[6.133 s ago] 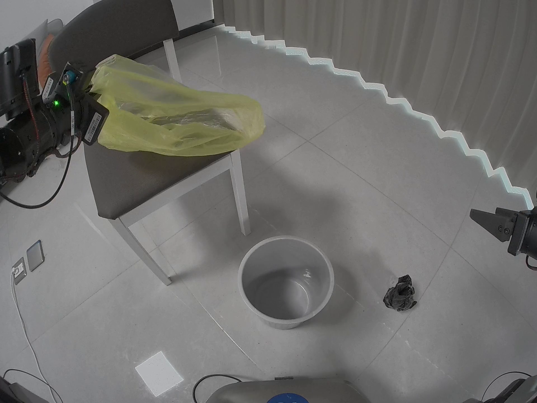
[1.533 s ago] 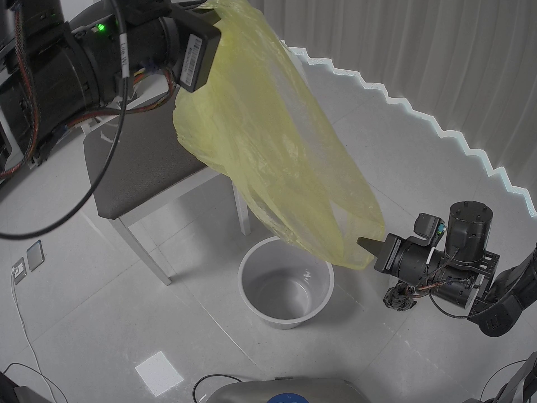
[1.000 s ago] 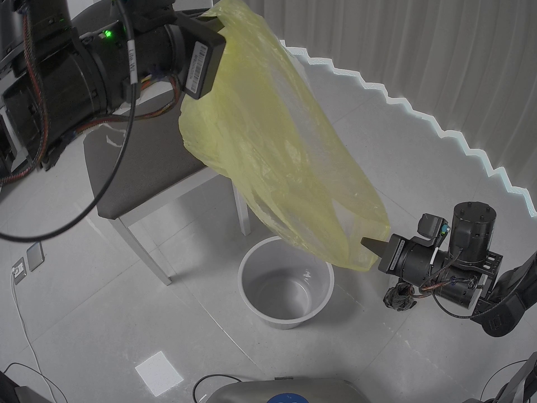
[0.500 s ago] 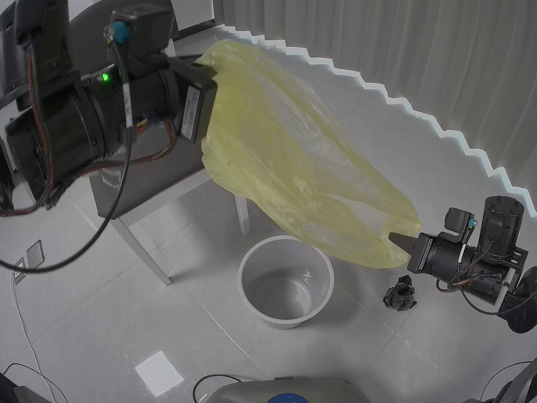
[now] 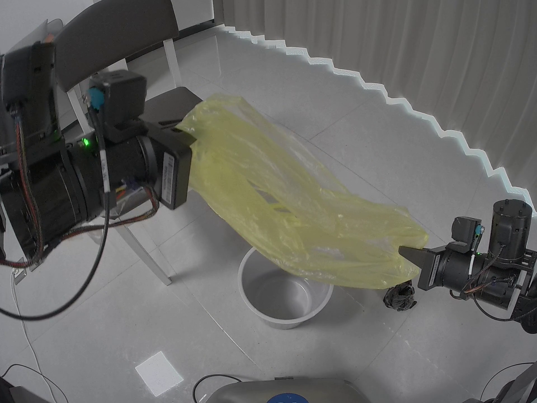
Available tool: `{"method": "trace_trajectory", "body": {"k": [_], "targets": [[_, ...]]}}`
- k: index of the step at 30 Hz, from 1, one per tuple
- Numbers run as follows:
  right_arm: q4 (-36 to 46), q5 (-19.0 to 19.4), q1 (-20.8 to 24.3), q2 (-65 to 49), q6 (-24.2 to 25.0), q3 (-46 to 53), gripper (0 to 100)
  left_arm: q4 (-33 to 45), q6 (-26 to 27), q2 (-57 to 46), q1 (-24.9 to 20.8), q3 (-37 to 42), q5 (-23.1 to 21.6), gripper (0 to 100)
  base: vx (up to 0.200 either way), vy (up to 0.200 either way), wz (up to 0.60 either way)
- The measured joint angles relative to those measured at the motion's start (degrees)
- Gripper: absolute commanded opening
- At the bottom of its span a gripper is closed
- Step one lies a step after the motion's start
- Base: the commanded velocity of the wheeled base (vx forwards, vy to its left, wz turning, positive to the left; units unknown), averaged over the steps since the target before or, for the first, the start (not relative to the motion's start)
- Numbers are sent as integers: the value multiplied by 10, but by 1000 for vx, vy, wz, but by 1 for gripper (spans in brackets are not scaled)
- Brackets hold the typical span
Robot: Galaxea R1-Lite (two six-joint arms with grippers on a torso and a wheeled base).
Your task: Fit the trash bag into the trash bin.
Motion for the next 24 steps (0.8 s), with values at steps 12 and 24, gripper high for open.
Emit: {"method": "trace_trajectory", "body": {"k": [12,24], "targets": [[160,11,3,-12,-6,-75,0,1,-91,2,-7,30,-2,0,0,0,0],[259,11,0,-25,-10,-168,0,-83,-209,31,19,52,-7,0,0,0,0]]}}
